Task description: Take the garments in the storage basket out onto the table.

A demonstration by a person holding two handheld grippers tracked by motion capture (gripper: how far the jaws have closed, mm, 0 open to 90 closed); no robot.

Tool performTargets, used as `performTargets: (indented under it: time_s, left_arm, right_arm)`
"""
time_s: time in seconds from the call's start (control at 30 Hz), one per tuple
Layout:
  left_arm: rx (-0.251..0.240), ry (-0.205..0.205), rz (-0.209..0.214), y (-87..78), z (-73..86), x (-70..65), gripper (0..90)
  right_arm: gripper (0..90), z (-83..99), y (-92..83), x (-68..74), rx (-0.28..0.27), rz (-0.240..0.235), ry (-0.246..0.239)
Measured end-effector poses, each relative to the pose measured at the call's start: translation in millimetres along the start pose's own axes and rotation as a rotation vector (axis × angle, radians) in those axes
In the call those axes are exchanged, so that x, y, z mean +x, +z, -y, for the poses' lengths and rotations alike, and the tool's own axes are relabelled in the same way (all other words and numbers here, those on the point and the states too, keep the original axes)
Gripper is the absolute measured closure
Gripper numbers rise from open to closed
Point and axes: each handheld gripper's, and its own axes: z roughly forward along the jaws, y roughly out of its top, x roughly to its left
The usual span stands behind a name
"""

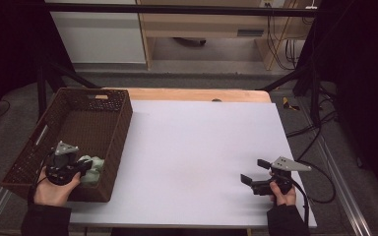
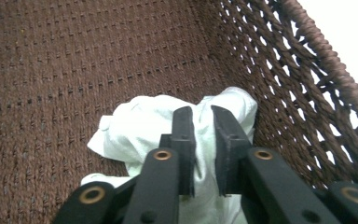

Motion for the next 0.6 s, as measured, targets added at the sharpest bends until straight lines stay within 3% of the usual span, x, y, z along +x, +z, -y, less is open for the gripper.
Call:
performTargets:
  time_s: [0.37, 0.6]
  left_arm:
    - [-0.008, 0.010, 0.002, -1.6, -0.3, -0.8, 83.6]
    - [-0.049, 0.005, -0.006, -7.1, -0.7, 0.1, 83.9]
  right_arm:
    - [2.3, 0.0, 0.2, 0.2, 0.000, -0.001, 0.003]
    - [2.4, 0.0, 0.2, 0.2, 0.000, -0.001, 0.003]
